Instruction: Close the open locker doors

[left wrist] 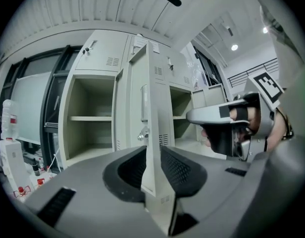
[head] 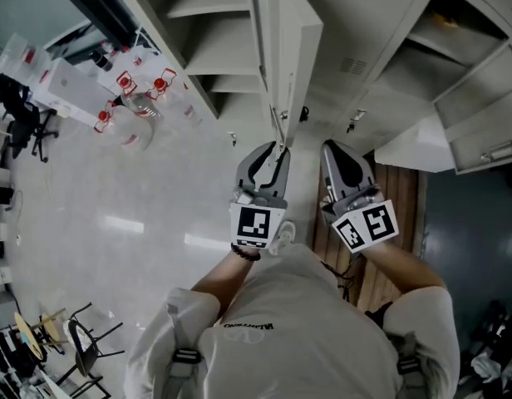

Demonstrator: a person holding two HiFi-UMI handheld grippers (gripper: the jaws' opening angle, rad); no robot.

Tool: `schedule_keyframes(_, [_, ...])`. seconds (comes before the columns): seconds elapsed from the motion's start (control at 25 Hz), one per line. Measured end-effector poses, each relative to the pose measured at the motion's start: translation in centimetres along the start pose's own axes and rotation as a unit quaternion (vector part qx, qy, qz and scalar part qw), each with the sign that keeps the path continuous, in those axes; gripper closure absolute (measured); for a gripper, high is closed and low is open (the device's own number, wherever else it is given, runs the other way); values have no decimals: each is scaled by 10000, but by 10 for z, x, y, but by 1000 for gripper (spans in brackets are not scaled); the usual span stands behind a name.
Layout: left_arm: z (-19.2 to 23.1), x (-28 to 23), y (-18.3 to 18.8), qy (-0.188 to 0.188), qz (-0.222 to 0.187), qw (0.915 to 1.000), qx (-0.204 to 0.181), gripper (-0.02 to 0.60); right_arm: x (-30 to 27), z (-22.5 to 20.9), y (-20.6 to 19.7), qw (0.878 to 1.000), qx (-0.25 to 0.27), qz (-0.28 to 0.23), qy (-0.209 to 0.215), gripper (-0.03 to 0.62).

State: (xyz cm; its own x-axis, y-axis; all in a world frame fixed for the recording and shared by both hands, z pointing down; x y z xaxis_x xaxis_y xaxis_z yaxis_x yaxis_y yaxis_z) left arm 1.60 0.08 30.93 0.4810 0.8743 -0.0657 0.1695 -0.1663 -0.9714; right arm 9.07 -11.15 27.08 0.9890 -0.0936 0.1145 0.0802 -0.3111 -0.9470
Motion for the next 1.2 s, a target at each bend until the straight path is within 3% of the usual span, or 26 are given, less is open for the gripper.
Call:
schedule_keyframes(0.36, [-7,-44,-21,106,180,9998,47,440,-14,-10,-5,10000,24,44,-75,580])
schedule_keyframes(0.52, [-7,-56,-27,101,215,9997,103,443,-20,-11,-5,9999,37,32,-140,579])
schedule_keyframes(0.68, [-4,-57,-28,-32,171,9998,122,485,-25,-8,-1,10000,55,46,-52,572])
schedule_keyframes(0.92, [21,-35,-33,-342,145,9992,166,486,-53,21,7,9959,124,177,883,553])
schedule_keyframes(1.2, [76,-2,-48,-620,75,9977,244,488,-106,65,-1,9864,249,387,1580,489])
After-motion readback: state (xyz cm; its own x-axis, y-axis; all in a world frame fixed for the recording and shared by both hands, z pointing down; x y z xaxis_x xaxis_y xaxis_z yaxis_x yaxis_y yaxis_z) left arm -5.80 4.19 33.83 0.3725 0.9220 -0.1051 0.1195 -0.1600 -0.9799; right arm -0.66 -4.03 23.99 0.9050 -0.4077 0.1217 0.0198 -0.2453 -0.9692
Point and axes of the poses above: the fingertips, and each gripper's own axes: x backward along the fingers, z to its left, y out of its top, the point moved 5 cm from there along x, backward along the fingers, and after that the axes turned 7 degrees about -x, right-handed, at the moved point
